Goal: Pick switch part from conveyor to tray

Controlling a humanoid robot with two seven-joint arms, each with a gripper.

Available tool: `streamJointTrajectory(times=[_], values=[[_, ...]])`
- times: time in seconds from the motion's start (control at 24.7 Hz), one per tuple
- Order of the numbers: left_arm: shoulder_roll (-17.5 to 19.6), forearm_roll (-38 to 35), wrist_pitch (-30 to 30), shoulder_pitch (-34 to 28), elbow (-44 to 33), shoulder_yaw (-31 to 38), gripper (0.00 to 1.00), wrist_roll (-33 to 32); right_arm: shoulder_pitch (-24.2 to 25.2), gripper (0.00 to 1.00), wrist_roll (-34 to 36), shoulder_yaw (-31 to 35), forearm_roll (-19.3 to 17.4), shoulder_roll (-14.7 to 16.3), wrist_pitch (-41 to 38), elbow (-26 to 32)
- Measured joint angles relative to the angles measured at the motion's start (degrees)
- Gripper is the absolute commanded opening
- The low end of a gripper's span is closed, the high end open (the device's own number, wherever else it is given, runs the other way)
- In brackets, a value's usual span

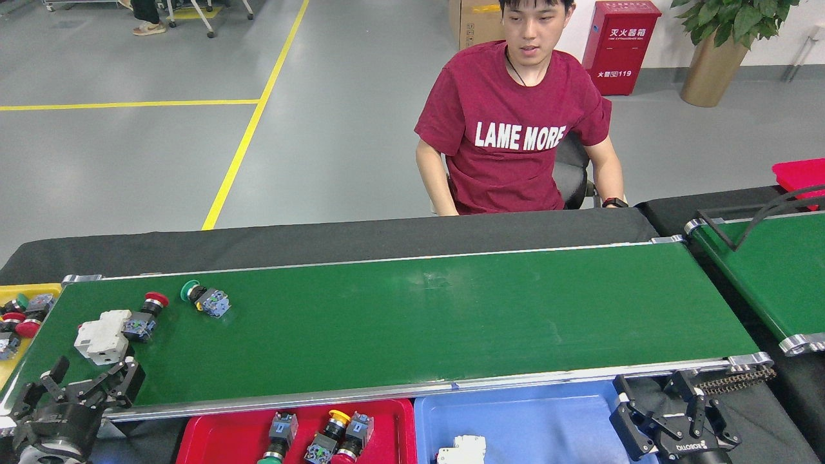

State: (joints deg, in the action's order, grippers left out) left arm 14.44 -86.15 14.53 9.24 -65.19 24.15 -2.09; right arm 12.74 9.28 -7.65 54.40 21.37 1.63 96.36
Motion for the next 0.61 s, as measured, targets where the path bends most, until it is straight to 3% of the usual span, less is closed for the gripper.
streamJointTrajectory(times=[0.04,0.24,0.44,0.61], values=[[0.04,-0.61,-0.90,1.30,1.93,-0.47,0.96,-0.11,0.00,0.98,0.00,0.00,0.00,0.00,-0.02,0.00],[3.60,-2.96,-8.57,10.16,15.90,-6.25,0.64,2.53,0.01,0.98,0.00,0.00,0.00,0.00,-0.05,0.01],[6.19,-2.56,-13.17,14.55,26.14,-10.37,0.12,11.59,0.01,0.98,0.00,0.00,0.00,0.00,-0.06,0.02],[6.19,-0.36,-12.22,14.22,26.47,-10.56,0.06,13.25,0.02,0.98,0.00,0.00,0.00,0.00,-0.06,0.02]])
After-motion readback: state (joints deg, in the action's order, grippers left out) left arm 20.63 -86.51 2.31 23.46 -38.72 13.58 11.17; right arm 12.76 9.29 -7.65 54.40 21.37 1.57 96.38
